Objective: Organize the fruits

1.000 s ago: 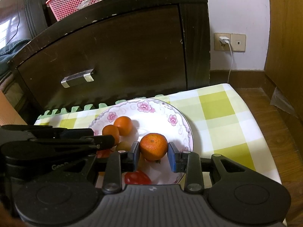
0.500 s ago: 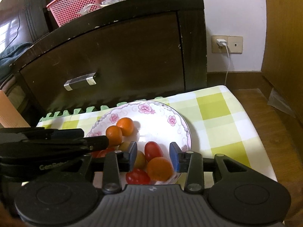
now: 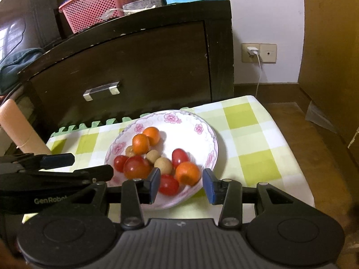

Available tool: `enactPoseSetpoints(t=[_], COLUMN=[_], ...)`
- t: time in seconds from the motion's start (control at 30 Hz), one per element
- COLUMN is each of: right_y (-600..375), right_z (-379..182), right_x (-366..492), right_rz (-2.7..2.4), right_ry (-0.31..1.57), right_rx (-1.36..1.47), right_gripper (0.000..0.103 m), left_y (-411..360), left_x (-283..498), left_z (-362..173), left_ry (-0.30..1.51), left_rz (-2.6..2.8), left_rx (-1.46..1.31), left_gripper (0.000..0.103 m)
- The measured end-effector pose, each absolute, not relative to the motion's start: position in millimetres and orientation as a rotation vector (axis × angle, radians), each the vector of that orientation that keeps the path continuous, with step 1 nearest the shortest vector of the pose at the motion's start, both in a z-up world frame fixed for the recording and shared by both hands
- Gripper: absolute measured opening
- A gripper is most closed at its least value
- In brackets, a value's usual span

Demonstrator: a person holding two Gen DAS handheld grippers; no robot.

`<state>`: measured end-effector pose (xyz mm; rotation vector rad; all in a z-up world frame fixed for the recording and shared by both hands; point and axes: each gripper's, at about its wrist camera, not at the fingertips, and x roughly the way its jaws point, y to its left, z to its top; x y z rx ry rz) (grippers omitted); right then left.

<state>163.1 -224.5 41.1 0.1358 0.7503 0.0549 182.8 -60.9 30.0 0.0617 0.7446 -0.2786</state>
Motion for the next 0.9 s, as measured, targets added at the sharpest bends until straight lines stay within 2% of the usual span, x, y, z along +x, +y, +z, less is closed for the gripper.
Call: enactPoseSetpoints(t=[0.13, 0.23, 0.7, 0.9], right_y=[-219.5, -213.4, -207.8, -204.8], right_z=[39.5, 38.0, 48.1, 46.1], right_x=[145.9, 134.5, 89.8, 75.6], right_rz=[0.051, 0.052, 0.054, 0.061], right_ry=[0.760, 0.768, 0.750, 0.759], right_rx=[0.153, 0.138, 0.172, 0.173], right_gripper=[0.041, 0.041, 0.042, 0.042], left_y=[-55.6, -52.5, -44.2, -45.8], left_x=[169.3, 157.1, 104.8, 90.6], left_z=[31.7, 32.4, 35.1, 35.1], left_ry=[0.748, 0.737, 0.702, 0.698], left_rz=[-0.264, -0.241, -0.199, -0.194], left_rx=[0.065, 0.081, 0.104, 0.110], left_gripper=[0.084, 0.090, 0.102, 0.103])
